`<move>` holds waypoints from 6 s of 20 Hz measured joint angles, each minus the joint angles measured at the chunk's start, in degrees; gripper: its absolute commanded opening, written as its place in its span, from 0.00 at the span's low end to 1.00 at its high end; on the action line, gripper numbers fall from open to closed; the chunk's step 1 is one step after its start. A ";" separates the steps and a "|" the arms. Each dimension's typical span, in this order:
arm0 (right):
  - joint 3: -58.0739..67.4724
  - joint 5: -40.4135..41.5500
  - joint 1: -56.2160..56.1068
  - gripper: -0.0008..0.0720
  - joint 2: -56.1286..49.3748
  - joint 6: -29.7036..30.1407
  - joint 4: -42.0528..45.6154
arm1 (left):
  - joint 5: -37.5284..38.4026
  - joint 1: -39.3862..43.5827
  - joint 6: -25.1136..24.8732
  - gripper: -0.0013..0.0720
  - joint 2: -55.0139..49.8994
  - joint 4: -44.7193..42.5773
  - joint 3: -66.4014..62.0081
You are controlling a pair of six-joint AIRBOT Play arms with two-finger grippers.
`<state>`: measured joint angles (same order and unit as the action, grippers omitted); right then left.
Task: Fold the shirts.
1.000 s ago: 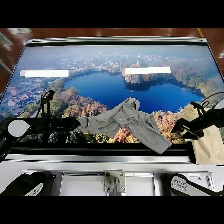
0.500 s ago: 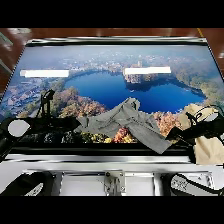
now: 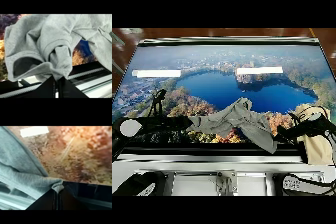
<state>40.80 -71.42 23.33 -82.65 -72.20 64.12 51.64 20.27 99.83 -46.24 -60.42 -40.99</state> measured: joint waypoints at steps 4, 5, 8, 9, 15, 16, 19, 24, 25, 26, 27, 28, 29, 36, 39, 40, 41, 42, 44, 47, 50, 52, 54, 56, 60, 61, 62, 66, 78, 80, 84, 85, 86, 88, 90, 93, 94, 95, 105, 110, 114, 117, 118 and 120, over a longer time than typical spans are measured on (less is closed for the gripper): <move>5.31 -1.66 -3.69 0.10 3.74 1.16 -0.22 | -1.11 0.00 -0.09 0.07 0.26 -3.63 -2.54; 7.82 -2.67 -4.33 0.10 5.70 1.36 -0.55 | -1.16 -0.28 -0.13 0.07 0.50 -5.22 -4.26; 18.86 -4.35 -5.20 0.10 14.45 1.42 -2.08 | -0.92 -3.26 -0.17 0.07 1.95 -9.60 -13.62; 23.21 -4.52 -5.46 0.10 17.70 1.36 -3.15 | -0.81 -4.85 -0.28 0.07 2.54 -10.43 -17.73; 46.97 5.79 -5.75 0.10 36.81 -1.25 -4.52 | -0.85 -14.47 -4.79 0.07 6.27 -12.92 -45.24; 49.46 7.52 -5.73 0.10 39.23 -2.36 -3.93 | -0.70 -15.34 -5.57 0.07 6.93 -13.16 -48.48; 53.55 10.32 -5.73 0.10 44.70 -6.29 -0.81 | 2.16 -16.68 -6.91 0.07 9.11 -14.64 -53.79; 55.47 11.61 -5.75 0.10 47.74 -10.25 4.94 | 17.22 -17.35 -7.56 0.07 10.60 -20.28 -55.21; 55.60 11.45 -5.73 0.10 47.41 -10.67 6.05 | 20.94 -17.38 -7.56 0.07 10.78 -20.96 -54.36; 55.71 10.62 -5.75 0.10 46.64 -10.95 7.34 | 24.37 -17.38 -7.54 0.07 10.82 -21.51 -53.11; 55.80 9.07 -5.75 0.10 45.51 -11.15 8.48 | 27.45 -17.42 -7.41 0.07 10.80 -21.86 -51.58; 55.82 6.45 -5.75 0.10 43.71 -11.26 9.68 | 30.10 -17.44 -6.97 0.07 10.80 -22.18 -49.77; 55.78 3.74 -5.75 0.10 41.75 -11.39 10.47 | 32.20 -17.46 -6.32 0.07 10.84 -22.38 -47.52; 49.40 -1.36 -5.81 0.10 22.93 -11.65 11.85 | 30.97 -17.46 -2.64 0.07 8.90 -22.34 -29.57; 48.09 4.96 -5.84 0.10 14.21 -12.09 8.13 | 22.62 -17.46 -1.64 0.07 4.35 -19.82 -23.56; 47.87 7.02 -5.92 0.10 11.41 -12.24 6.32 | 19.58 -17.46 -1.46 0.07 1.86 -18.82 -22.16; 47.69 9.35 -6.34 0.10 8.41 -12.33 4.63 | 16.79 -17.46 -1.42 0.07 -0.70 -17.79 -21.22; 47.58 10.99 -6.97 0.10 5.73 -12.55 3.39 | 13.31 -17.46 -1.38 0.07 -3.82 -16.94 -20.48; 47.43 13.40 -9.03 0.10 0.24 -12.61 1.49 | 7.28 -17.46 -1.22 0.07 -10.14 -15.69 -19.58; 47.34 14.99 -12.85 0.10 -6.99 -12.72 0.07 | 1.14 -17.49 -1.20 0.07 -19.34 -14.75 -19.12; 47.32 14.62 -15.72 0.74 -11.45 -13.75 -0.72 | -0.94 -17.59 -1.18 0.86 -25.53 -14.08 -18.99; 48.35 11.78 -15.85 0.85 -12.50 -14.01 -0.33 | 0.20 -18.73 -1.05 0.91 -27.32 -13.90 -19.54; 50.38 5.88 -14.62 0.85 -12.35 -13.64 1.60 | 4.94 -21.51 -3.43 0.90 -28.20 -14.36 -21.03; 51.82 -2.29 -12.22 0.85 -11.10 -13.07 6.43 | 11.47 -25.53 -8.48 0.91 -28.50 -14.47 -22.05; 48.06 -17.99 -5.03 0.85 -9.18 -12.66 9.66 | 21.84 -33.27 -16.41 0.91 -28.83 -11.28 -18.62; 45.46 -20.02 -3.30 0.85 -8.74 -12.63 7.54 | 22.80 -34.84 -17.88 0.91 -28.87 -9.88 -16.55; 42.58 -20.98 -1.99 0.85 -8.17 -12.59 4.79 | 22.93 -35.89 -19.19 0.91 -28.96 -8.41 -14.29; 31.23 -17.73 0.66 0.85 -6.29 -12.04 -2.36 | 18.78 -38.07 -22.18 0.91 -29.09 -4.13 -5.81; 23.74 -12.90 0.87 0.85 -5.51 -9.60 -6.80 | 5.01 -37.59 -24.50 0.27 -35.67 9.73 -0.92; 23.43 -13.40 0.85 0.88 -5.51 -9.62 -4.83 | 3.67 -37.29 -24.65 0.23 -36.59 11.78 -0.96; 18.88 -17.09 0.92 0.88 -4.66 -9.84 3.28 | 2.36 -37.07 -25.88 0.07 -36.81 12.90 -1.79; 16.92 -17.00 0.90 0.87 -4.22 -9.75 3.82 | 2.43 -37.07 -26.43 0.07 -36.52 12.90 -1.95; 14.78 -16.28 0.87 0.88 -3.78 -9.62 4.00 | 2.75 -37.09 -26.84 0.07 -36.13 13.31 -2.12; 10.62 -13.57 0.85 0.88 -3.30 -9.46 3.56 | 3.61 -37.03 -27.52 0.07 -35.28 13.86 -2.23; 6.88 -10.86 0.85 0.87 -3.08 -9.31 1.79 | 3.93 -37.03 -27.85 0.07 -34.42 14.23 -2.36; 2.54 -6.95 -0.85 0.87 -2.86 -8.07 -1.75 | 4.57 -37.03 -28.06 0.07 -33.44 14.43 -2.40; 1.68 -6.45 -2.05 0.87 -2.82 -7.89 -2.73 | 4.90 -37.03 -28.09 0.07 -33.14 14.45 -2.40; 1.09 -5.57 -3.45 0.80 -2.73 -7.80 -3.52 | 5.22 -37.03 -28.11 0.07 -32.89 14.47 -2.40; 9.14 1.84 -12.61 0.10 1.07 -5.84 -5.09 | 7.23 -37.03 -29.83 0.07 -23.34 14.56 -5.60; 30.23 -2.51 -13.07 0.10 15.45 -1.75 -7.21 | 6.86 -37.03 -30.18 0.07 -6.95 14.56 -20.04; 49.59 4.09 -13.07 0.10 28.89 -0.63 -5.64 | 2.03 -37.03 -30.16 0.07 7.13 14.78 -36.00; 59.12 8.17 -13.07 0.10 37.24 -1.18 -1.42 | -1.81 -37.03 -27.76 0.07 15.34 14.05 -45.09; 60.85 8.59 -13.09 0.10 39.58 -1.38 0.04 | -2.47 -37.03 -26.43 0.07 17.40 13.75 -47.50; 63.10 8.92 -13.09 0.10 43.89 -1.84 3.43 | -2.45 -37.03 -24.44 0.07 20.22 12.28 -50.71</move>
<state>103.90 -62.50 10.24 -38.76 -74.04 67.55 49.19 -16.75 75.40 -26.02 -48.14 -91.70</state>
